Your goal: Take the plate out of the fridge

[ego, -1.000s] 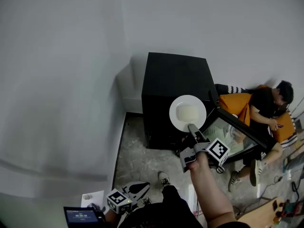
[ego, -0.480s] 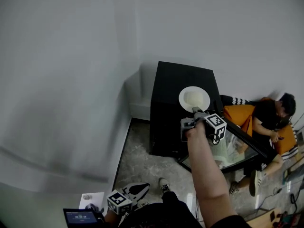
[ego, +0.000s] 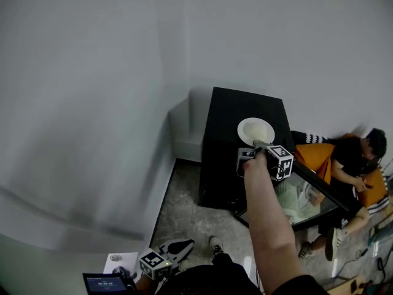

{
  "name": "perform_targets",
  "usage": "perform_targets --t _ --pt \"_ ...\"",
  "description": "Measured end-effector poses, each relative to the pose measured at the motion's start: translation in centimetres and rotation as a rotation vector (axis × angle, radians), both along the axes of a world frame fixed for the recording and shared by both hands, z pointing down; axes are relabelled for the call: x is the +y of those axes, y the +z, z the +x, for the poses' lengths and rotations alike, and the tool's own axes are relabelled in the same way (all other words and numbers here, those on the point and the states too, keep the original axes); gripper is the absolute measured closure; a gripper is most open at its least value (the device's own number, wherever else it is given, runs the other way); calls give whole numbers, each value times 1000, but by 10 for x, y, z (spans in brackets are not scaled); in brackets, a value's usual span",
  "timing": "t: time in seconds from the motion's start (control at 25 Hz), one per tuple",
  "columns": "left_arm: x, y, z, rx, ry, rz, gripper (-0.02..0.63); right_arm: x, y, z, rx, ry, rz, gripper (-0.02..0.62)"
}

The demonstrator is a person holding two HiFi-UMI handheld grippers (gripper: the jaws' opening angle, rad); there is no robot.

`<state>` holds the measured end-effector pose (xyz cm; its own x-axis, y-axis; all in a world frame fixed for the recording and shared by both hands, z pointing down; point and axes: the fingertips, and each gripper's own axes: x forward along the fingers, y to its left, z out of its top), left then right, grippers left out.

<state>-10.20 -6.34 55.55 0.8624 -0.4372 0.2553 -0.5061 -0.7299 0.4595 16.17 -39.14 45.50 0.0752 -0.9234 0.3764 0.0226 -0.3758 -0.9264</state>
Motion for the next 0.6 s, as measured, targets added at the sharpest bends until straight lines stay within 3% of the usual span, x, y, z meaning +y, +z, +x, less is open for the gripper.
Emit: perform_targets --t 0.6 --pt "4 14 -6 -2 -1 6 600 -9 -1 0 15 0 -30 577"
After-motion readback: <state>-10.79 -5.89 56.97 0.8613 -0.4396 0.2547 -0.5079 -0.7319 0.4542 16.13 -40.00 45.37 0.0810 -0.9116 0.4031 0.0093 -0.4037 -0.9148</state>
